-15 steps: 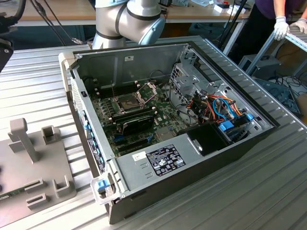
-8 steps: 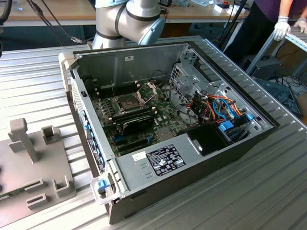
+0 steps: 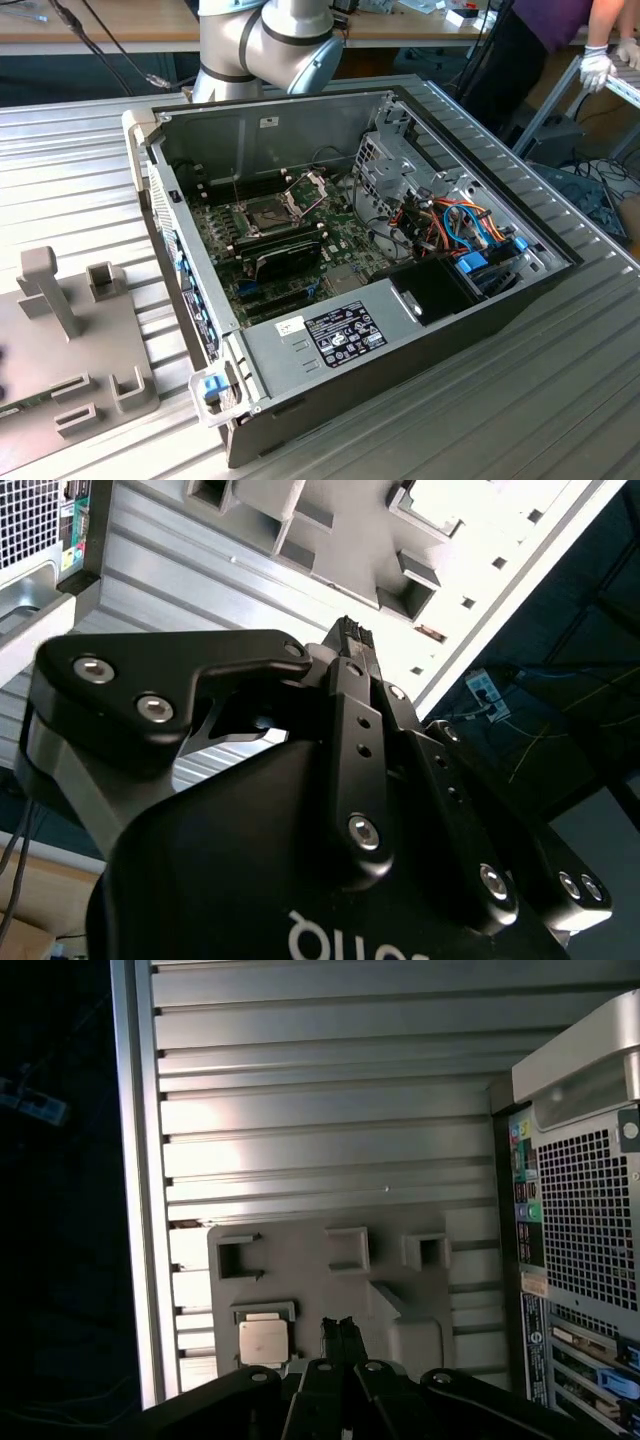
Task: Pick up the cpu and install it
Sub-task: 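Reach for the cpu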
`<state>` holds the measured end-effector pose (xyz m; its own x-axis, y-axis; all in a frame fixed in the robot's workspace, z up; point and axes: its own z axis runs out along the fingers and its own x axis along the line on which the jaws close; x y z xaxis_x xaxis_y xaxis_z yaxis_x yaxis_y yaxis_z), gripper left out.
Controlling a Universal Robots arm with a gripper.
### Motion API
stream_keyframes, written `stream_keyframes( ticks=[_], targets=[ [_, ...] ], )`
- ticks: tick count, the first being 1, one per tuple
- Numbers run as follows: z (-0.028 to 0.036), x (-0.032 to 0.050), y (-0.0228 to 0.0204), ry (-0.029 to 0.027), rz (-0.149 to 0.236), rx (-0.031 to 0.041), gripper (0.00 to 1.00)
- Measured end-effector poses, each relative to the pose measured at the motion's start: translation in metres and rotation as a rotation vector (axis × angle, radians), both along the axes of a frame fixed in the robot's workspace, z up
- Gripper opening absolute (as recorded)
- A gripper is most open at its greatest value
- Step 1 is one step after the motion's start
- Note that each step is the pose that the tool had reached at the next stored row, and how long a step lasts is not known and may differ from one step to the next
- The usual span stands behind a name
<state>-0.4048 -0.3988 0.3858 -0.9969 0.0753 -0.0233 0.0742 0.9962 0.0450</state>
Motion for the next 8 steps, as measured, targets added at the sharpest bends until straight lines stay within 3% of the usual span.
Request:
stream_keyframes(
  ticks=[8],
  targets=[
    [-0.0037, -0.0212, 0.0, 0.0, 0.0, -0.0003, 0.11]
  ],
)
